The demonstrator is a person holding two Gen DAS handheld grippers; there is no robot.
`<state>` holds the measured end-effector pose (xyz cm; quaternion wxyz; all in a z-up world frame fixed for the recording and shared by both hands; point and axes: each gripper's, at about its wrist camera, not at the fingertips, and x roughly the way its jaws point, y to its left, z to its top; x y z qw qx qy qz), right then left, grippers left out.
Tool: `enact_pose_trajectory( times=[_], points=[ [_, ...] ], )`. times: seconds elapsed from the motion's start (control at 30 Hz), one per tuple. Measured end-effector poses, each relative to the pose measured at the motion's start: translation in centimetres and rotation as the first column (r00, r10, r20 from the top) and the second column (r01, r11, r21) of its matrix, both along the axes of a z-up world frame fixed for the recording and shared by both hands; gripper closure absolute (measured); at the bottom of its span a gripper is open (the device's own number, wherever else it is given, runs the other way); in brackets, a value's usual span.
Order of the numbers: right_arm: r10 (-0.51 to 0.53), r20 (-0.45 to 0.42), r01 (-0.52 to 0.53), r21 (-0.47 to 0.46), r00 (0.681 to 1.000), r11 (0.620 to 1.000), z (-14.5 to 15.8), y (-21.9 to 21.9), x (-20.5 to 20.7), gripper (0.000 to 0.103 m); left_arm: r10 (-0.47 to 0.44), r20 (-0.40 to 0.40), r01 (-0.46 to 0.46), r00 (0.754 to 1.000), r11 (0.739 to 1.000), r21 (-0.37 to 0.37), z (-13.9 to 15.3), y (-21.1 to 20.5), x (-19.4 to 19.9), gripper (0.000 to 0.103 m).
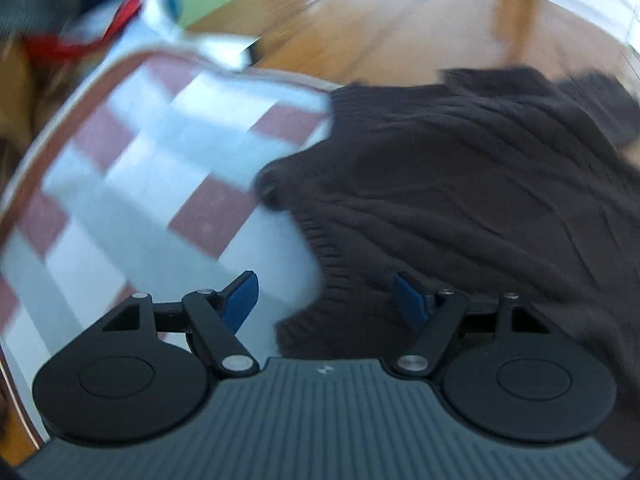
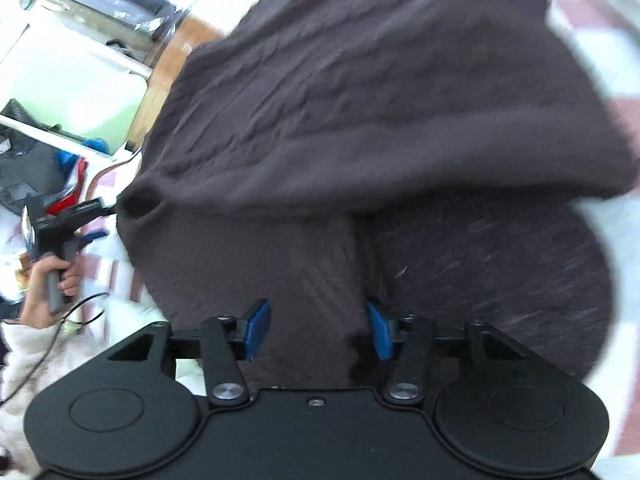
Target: Fold clothes
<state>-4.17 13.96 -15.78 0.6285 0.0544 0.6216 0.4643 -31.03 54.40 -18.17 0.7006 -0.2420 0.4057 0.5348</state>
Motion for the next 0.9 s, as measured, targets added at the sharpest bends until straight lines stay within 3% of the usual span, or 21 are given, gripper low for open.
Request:
enact_pose_trajectory(
  times=[0.03,0.07,0.13,0.23,0.37,0.5,0.6,0.67,0.73,0.83,0.9],
  points=[
    [-0.019,-0.020,0.019,0.001,1.000,1.000,-0.2,0.2,0.0,0.076,-0.009,-0.010,0.010,1.000,1.000,0.017,0.3,-0.3,0.3,0.028],
    [0.003,-0.008,-0.003,0.000,1.000,1.000,0.2,0.6,-0.4,0.092,-0.003,-0.010,0.004,1.000,1.000,0.024,0.4,-0.4,0.4,0.028],
    [0.058,0.023,-0.058,-0.003,0.998,0.998,1.3,1.3,-1.4,0.091,0.034,0.003,-0.034,0.999,0.999,0.015,0.4,-0.1,-0.1,0.028],
    [0.154,0.068,-0.162,0.125,0.986,0.979,5.6,2.0,-2.8,0.091,0.092,0.031,-0.092,0.995,0.996,-0.009,0.3,0.7,-1.6,0.028],
    [0.243,0.204,-0.298,0.319,0.949,0.899,13.5,3.0,-3.6,0.092,0.189,0.076,-0.184,0.979,0.980,-0.075,-0.5,1.8,-3.7,0.028],
    [0.258,0.261,-0.352,0.439,0.930,0.827,18.7,3.2,-3.1,0.092,0.265,0.136,-0.244,0.955,0.958,-0.153,-1.2,2.6,-5.4,0.028],
    [0.192,0.328,-0.334,0.460,0.925,0.823,20.8,2.3,-2.6,0.092,0.299,0.179,-0.252,0.937,0.937,-0.243,-2.2,2.7,-6.3,0.027],
    [0.109,0.352,-0.280,0.483,0.930,0.830,21.1,1.6,-1.2,0.092,0.314,0.200,-0.251,0.928,0.925,-0.287,-2.8,2.7,-6.3,0.027],
    [0.055,0.259,-0.193,0.546,0.964,0.815,19.9,1.7,0.7,0.092,0.292,0.202,-0.228,0.935,0.930,-0.287,-3.0,2.8,-5.6,0.027],
    [-0.078,0.193,-0.035,0.522,0.978,0.852,16.5,3.2,3.5,0.092,0.230,0.175,-0.182,0.957,0.950,-0.254,-2.7,2.6,-3.7,0.027],
    [-0.107,0.237,-0.011,0.449,0.966,0.894,15.1,4.2,4.0,0.091,0.183,0.167,-0.146,0.969,0.966,-0.214,-2.1,2.2,-2.6,0.027]
  ],
)
